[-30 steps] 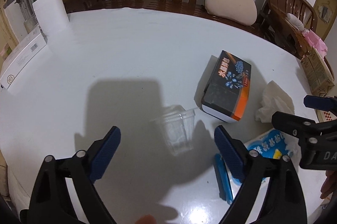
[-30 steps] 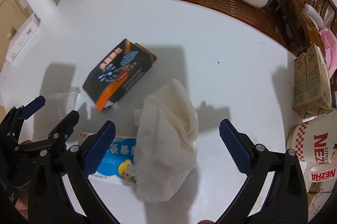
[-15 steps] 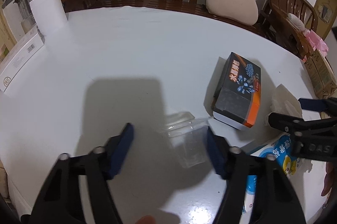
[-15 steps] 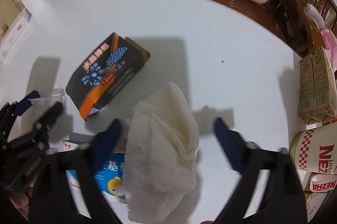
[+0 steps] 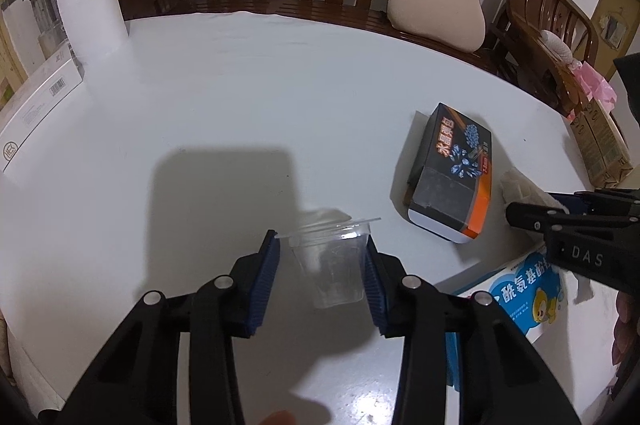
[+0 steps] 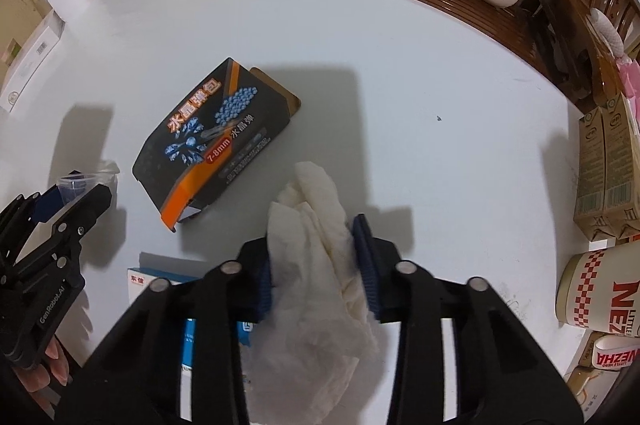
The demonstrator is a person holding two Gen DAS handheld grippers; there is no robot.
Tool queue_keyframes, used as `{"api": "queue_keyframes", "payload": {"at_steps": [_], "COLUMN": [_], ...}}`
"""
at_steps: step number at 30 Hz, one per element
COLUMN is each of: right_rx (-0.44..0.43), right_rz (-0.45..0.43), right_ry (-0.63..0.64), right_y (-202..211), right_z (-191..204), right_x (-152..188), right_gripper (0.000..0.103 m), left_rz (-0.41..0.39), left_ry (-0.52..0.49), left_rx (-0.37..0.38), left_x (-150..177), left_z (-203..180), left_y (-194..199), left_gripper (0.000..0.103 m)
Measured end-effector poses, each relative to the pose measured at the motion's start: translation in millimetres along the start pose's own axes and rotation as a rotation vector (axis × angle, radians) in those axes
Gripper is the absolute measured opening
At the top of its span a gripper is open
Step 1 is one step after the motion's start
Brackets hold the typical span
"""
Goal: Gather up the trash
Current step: 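Lift the tissue and cup and carry them down toward the floor bag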
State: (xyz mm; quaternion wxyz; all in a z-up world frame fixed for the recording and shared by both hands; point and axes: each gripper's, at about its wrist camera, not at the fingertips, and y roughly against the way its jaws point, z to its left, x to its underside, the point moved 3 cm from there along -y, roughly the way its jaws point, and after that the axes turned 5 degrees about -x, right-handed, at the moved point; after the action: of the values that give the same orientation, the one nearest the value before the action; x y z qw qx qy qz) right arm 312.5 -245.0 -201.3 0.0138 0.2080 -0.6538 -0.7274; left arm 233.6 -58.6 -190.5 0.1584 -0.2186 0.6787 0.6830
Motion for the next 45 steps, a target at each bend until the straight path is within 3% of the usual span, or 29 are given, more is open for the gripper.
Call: {"api": "queue_keyframes", "payload": {"at_steps": [7,17,28,35,45], "right_rx": [0.007,-0.012,-0.024,-0.027,-0.044], "right_rz": [-0.009,-0.06,-0.131,-0.175,-0.239], "right_ry": [0.009,0.012,0.01,0.014,0.04], "right_y": [0,21,74,114,167], "right_z": [2,11,17,19,32], "right_x": [-1,-3,2,16,60], "right_gripper": [0.02,0.017,0.017,0.017,0.017], "left_rz": [-0.015,-0.039,-0.085,-0.114,-0.167], "left_ry": [-0.008,-0.031,-0.066,-0.093,-0.148], "left_rx": [-0.004,-0.007,-0.002,0.001,-0.011], "left_x": [-2,-6,-7,0,23], "left_z": [0,-8,-15,-23,-34], "left_y": [6,22,63,94,141], "left_gripper": [0.039,0.038,0.038,0.038,0.038]}}
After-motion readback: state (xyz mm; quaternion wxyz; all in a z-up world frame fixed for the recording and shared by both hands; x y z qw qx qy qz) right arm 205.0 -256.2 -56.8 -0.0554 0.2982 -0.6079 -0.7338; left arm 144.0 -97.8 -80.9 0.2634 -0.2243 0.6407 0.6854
